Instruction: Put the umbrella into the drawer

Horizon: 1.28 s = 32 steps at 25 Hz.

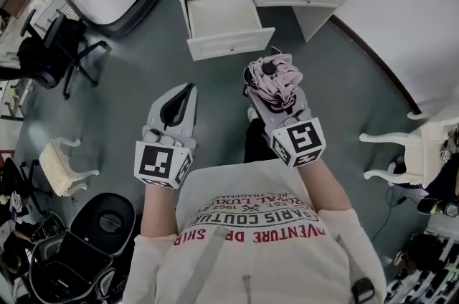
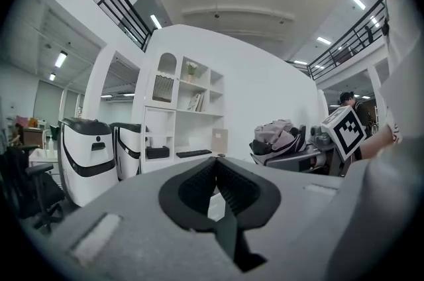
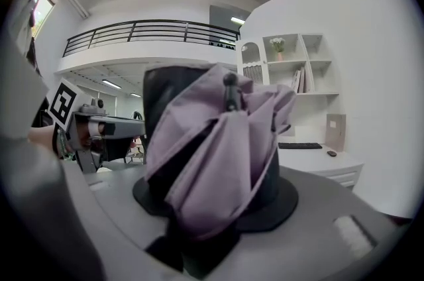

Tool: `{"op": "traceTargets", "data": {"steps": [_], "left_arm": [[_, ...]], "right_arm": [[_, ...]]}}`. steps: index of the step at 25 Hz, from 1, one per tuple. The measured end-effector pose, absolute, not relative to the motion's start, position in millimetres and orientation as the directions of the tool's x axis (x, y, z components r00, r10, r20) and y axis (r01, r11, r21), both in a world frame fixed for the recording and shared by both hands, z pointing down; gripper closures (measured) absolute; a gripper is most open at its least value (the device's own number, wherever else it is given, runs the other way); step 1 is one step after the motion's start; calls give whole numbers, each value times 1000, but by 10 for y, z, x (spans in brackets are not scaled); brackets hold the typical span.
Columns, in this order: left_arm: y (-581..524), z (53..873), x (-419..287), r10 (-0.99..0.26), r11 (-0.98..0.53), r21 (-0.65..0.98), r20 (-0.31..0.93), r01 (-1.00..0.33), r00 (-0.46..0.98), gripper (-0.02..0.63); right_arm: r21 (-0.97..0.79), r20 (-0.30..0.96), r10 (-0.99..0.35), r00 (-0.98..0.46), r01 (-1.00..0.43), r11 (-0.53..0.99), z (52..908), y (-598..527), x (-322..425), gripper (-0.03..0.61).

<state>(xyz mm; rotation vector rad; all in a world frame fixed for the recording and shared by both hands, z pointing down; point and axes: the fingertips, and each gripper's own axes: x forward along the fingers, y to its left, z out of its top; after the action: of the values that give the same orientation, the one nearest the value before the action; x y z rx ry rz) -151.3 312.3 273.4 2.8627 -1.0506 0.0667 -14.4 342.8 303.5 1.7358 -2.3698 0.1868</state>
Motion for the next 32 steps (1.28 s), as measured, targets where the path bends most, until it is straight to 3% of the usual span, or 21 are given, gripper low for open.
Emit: {"op": "traceTargets", "data": {"steps": [17, 32], "left_arm": [[1094, 2706, 15, -796, -594, 45, 113, -803, 595, 606], [-47, 3155, 49, -842, -494, 109, 187, -863, 506, 606]], "right_arm": [[-45, 266, -794, -546, -830, 556, 3085, 1094, 1268, 367], [-74, 412, -680, -606, -766, 638, 3769, -146, 1374, 364]]}}
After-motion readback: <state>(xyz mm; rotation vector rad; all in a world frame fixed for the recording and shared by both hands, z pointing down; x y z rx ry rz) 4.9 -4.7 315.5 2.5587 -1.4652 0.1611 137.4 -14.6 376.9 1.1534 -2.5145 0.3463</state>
